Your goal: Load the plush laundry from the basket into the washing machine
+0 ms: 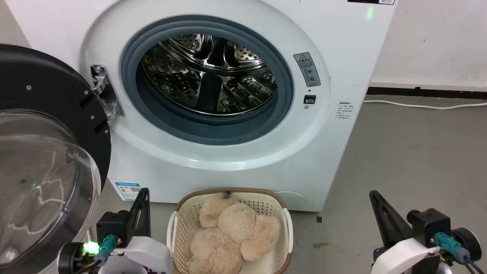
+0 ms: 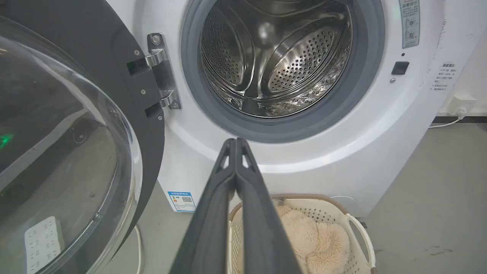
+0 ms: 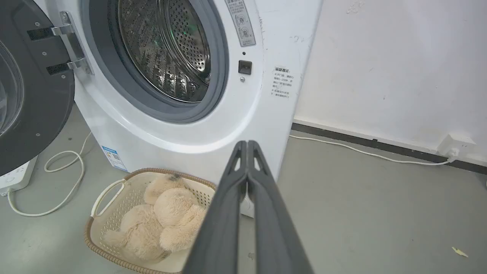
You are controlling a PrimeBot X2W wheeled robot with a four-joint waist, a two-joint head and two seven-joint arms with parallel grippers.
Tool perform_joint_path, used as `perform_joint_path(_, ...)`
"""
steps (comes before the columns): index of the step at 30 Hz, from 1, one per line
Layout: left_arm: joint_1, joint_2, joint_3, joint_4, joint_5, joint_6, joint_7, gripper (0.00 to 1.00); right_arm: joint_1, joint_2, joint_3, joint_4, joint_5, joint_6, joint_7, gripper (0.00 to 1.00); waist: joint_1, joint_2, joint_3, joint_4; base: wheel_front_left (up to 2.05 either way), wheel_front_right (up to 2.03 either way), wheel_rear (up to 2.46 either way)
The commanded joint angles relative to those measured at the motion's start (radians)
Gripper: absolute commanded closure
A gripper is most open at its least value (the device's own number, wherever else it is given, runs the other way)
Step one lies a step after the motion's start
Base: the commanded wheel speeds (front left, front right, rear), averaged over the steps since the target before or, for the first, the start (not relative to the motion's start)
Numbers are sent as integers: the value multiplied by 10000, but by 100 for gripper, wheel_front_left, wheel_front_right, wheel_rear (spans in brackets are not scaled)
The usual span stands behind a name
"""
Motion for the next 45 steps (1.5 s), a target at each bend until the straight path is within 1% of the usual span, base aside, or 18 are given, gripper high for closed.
perform_joint_path(1, 3, 3, 3, -43, 16, -43, 3, 100, -119, -6, -3, -43, -74, 6, 3, 100, 0, 0, 0, 0, 0, 0, 0)
perform_joint_path(45, 3, 3, 3, -43, 16, -43, 3, 100, -119, -6, -3, -43, -74, 6, 3, 100, 0, 0, 0, 0, 0, 0, 0)
